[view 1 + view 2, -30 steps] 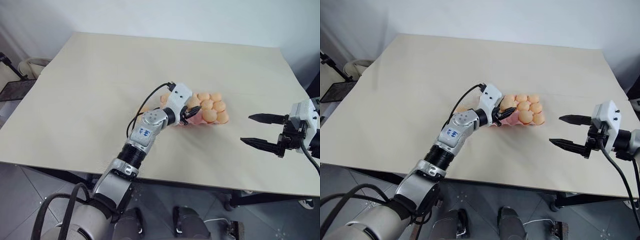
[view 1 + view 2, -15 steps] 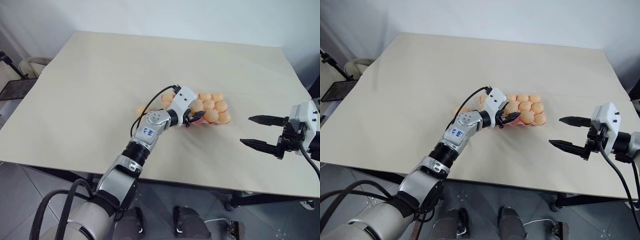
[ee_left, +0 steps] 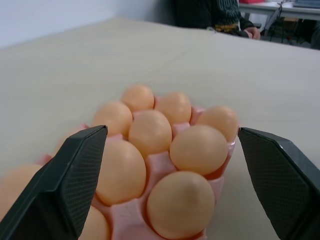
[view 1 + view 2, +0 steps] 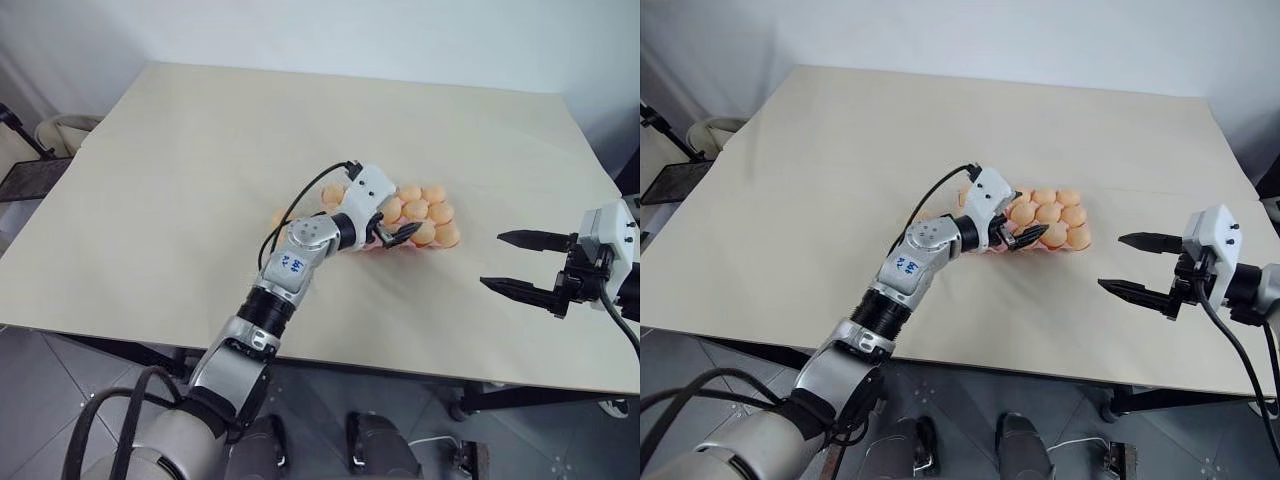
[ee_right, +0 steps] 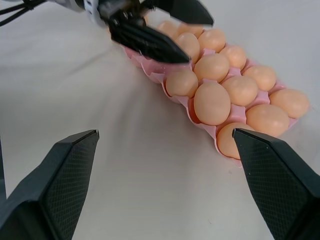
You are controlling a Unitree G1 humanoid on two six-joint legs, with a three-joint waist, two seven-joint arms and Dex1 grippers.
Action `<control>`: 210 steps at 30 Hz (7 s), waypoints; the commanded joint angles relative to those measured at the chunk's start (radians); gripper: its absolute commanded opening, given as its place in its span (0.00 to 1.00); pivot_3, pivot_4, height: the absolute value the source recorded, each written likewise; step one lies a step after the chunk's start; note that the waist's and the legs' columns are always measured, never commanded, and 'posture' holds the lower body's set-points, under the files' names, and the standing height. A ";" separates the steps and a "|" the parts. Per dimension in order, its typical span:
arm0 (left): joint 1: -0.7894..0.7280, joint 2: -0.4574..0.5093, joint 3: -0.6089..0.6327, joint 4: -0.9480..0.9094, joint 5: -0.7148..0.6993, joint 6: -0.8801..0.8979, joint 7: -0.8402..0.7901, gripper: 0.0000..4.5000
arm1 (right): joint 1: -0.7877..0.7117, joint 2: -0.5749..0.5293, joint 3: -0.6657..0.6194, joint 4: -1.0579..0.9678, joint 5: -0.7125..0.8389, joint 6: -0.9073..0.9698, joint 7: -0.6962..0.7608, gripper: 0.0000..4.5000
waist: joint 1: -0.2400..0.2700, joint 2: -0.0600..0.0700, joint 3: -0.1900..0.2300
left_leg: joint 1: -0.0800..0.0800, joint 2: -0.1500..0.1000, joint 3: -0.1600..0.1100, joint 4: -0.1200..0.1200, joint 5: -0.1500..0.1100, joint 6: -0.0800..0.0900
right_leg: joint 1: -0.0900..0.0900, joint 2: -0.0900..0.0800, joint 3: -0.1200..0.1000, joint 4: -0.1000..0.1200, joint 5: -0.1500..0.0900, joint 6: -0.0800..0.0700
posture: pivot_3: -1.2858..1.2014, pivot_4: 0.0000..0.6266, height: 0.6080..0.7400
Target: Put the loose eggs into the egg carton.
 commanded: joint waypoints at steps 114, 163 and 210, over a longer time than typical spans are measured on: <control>0.414 -0.157 0.240 -0.701 0.056 0.649 0.639 0.85 | -0.298 0.021 0.077 0.283 -0.023 -0.071 0.202 1.00 | -0.001 0.001 -0.001 | 0.001 -0.001 0.001 0.004 -0.002 -0.002 | 0.003 -0.002 0.002 0.000 0.003 0.004 | 0.52 0.24 1.00; 0.134 -0.097 0.042 -0.270 -0.028 0.369 0.302 0.33 | -0.168 0.005 -0.015 0.148 0.008 -0.033 0.109 1.00 | 0.000 0.002 -0.001 | 0.001 -0.001 0.001 0.003 0.000 0.000 | 0.002 -0.002 0.002 0.000 0.003 0.004 | 0.52 0.24 1.00; 0.780 0.194 0.404 -1.078 -0.107 0.557 0.323 1.00 | -0.383 0.022 0.128 0.394 -0.055 -0.116 0.229 1.00 | -0.003 0.003 -0.002 | 0.002 -0.001 0.002 0.003 -0.003 -0.002 | 0.003 -0.005 0.002 0.000 0.002 0.002 | 0.52 0.24 1.00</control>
